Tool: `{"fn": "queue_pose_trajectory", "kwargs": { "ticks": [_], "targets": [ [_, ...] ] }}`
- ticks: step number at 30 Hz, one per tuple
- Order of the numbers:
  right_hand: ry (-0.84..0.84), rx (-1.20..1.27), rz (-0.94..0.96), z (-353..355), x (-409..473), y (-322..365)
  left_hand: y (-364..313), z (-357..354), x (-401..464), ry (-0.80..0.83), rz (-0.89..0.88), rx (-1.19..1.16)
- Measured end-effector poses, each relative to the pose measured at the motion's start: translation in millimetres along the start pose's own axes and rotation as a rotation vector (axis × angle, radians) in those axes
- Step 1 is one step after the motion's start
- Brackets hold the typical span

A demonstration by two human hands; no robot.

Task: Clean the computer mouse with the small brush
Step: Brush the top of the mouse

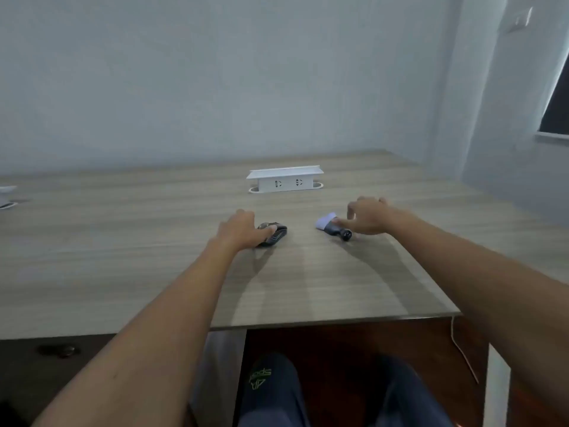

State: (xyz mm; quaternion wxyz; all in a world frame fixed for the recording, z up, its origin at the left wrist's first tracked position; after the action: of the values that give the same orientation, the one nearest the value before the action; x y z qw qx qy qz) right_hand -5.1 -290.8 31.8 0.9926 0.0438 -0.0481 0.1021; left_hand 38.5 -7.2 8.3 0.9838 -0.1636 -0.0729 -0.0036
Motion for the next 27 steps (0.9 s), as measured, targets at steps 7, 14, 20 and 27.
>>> {"fn": "queue_pose_trajectory", "kwargs": {
  "ticks": [7, 14, 20, 27],
  "targets": [
    [0.001, 0.029, 0.055, -26.1, -0.9, -1.5, 11.6, -23.8, -2.4, 0.013, 0.055, -0.116],
    [-0.056, 0.258, 0.065, -26.5, 8.4, -4.1, 14.9, -29.6, 6.7, 0.002, 0.042, -0.137],
    [-0.097, 0.392, 0.07, -21.3, 23.0, -9.6, 15.5, -28.3, 12.5, 0.095, 0.045, -0.209],
    [-0.224, 0.769, 0.056, -6.8, 36.3, -11.9, 11.5, -31.4, 18.9, 0.174, 0.033, -0.301]
  ]
}}
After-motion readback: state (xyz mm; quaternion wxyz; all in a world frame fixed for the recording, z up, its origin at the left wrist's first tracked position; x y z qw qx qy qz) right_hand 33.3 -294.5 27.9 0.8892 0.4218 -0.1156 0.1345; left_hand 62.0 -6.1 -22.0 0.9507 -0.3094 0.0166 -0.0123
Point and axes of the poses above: each hand's wrist, its own x-axis towards the middle knuckle, its own z-axis out of the back of the hand, y = z × x, the point moved 4 cm from there along x, towards the middle knuckle, and after that the axes turned 12 degrees about z, right-handed, at the moved point
